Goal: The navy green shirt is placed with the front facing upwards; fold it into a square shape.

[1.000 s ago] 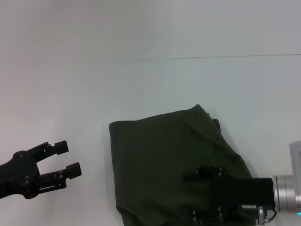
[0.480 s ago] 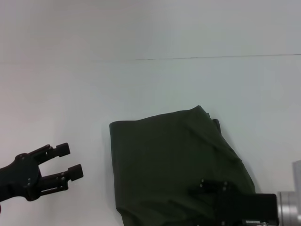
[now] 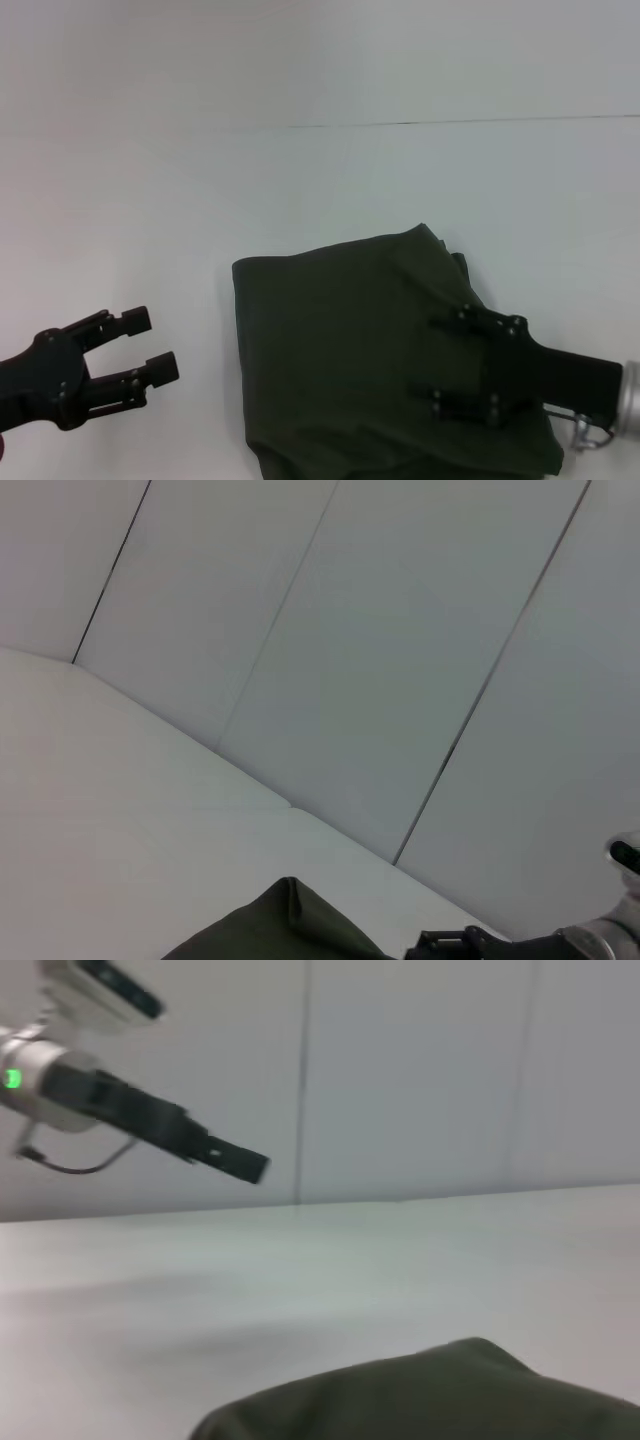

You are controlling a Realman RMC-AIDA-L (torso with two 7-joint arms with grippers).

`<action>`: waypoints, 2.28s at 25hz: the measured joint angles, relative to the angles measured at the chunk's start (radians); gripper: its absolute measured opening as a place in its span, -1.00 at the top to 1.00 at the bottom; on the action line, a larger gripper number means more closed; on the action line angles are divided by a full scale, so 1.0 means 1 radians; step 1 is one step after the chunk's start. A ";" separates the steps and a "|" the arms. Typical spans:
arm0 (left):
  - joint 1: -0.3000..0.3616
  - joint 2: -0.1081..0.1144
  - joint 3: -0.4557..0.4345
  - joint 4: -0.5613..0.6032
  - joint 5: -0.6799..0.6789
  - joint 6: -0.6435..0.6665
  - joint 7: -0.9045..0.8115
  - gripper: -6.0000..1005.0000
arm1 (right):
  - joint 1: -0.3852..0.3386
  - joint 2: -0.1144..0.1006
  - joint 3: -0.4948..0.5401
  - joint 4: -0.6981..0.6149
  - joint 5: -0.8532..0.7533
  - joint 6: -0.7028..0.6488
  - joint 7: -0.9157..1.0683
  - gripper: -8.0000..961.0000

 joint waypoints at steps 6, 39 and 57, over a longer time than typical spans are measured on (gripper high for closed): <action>-0.002 0.000 0.001 -0.002 0.000 -0.001 0.000 -0.67 | 0.084 0.001 -0.006 0.106 0.010 0.136 -0.018 -0.77; -0.001 -0.003 0.008 -0.012 0.008 0.003 0.001 -0.64 | 0.052 -0.007 0.118 0.143 0.111 0.264 -0.038 -0.76; -0.005 -0.003 0.008 -0.015 0.008 0.006 0.002 -0.62 | 0.097 0.002 0.110 0.181 0.105 0.337 -0.051 -0.76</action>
